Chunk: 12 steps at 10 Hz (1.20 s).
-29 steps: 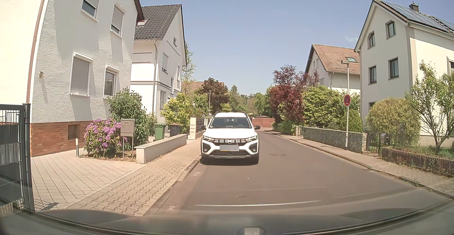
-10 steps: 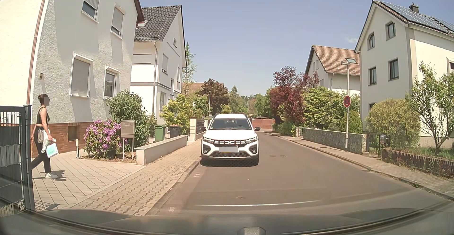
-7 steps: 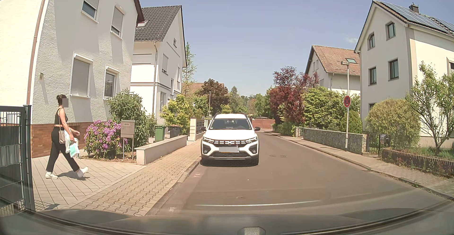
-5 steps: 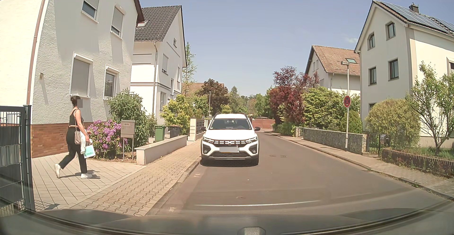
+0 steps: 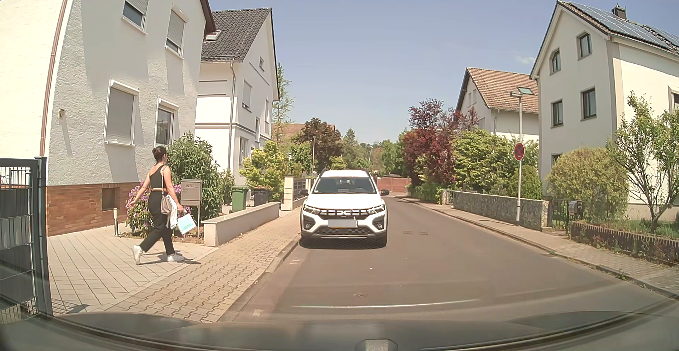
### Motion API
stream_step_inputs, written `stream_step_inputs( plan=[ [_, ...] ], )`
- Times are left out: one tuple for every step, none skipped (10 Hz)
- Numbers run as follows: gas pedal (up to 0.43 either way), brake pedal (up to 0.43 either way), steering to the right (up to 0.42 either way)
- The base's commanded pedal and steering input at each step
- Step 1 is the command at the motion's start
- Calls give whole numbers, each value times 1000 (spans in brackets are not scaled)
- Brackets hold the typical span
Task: Follow the waypoints while adhering to traffic rules and regulations
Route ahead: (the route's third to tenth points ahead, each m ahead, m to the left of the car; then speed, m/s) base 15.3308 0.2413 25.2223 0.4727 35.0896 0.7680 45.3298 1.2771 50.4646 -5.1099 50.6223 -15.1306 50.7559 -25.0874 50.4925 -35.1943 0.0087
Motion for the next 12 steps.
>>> stream_step_inputs(
  plan=[
    [0, 299, -6],
    [0, 280, -6],
    [0, 98, -6],
    [0, 0, -6],
    [0, 0, -6],
    [0, 0, -6],
    [0, 0, -6],
    [0, 0, -6],
    [0, 0, -6],
    [0, 0, -6],
    [0, 0, -6],
    [0, 0, -6]
  ],
)
